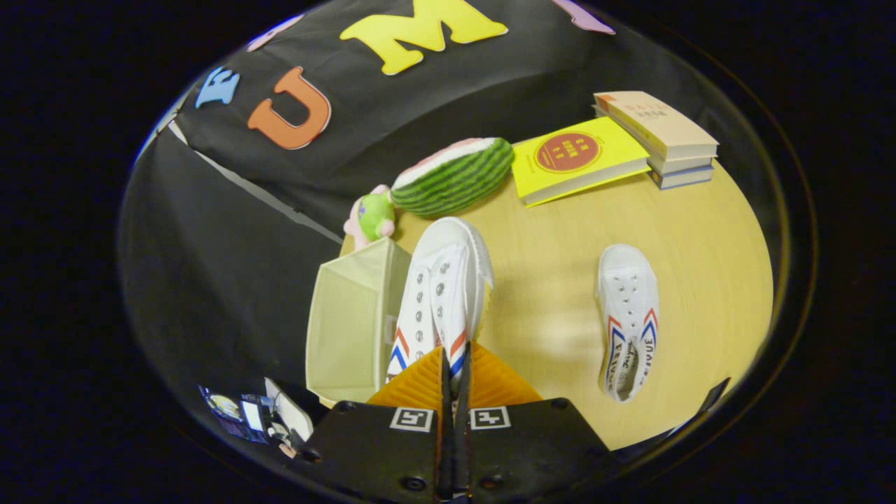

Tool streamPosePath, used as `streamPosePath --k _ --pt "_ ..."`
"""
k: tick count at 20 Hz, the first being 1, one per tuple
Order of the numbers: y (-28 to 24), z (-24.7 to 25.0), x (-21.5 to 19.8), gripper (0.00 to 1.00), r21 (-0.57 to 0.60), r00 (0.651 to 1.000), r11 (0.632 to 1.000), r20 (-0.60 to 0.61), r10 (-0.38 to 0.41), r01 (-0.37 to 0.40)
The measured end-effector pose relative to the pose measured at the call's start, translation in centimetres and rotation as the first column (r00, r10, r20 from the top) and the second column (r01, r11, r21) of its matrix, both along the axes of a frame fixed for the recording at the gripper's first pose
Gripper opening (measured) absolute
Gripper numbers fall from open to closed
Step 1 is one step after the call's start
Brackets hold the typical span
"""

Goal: Open the storage box then place both shoes into the box .Put the left shoe in first, then the right shoe, with the right side of both shoes facing outward in a uniform manner.

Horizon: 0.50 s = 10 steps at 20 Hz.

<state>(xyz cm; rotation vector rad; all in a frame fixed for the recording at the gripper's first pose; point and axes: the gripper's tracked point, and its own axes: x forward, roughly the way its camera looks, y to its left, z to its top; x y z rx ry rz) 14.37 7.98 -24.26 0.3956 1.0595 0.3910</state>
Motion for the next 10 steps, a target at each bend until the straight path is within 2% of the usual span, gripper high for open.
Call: streamPosePath --k 5,10 --pt "6.5 3.2 -0.8 0.06 0.004 0.996 0.999 0.076 0.037 -0.038" --pt "14.1 1.4 -1.0 0.06 0.055 0.996 0.997 0.072 0.046 -0.050"
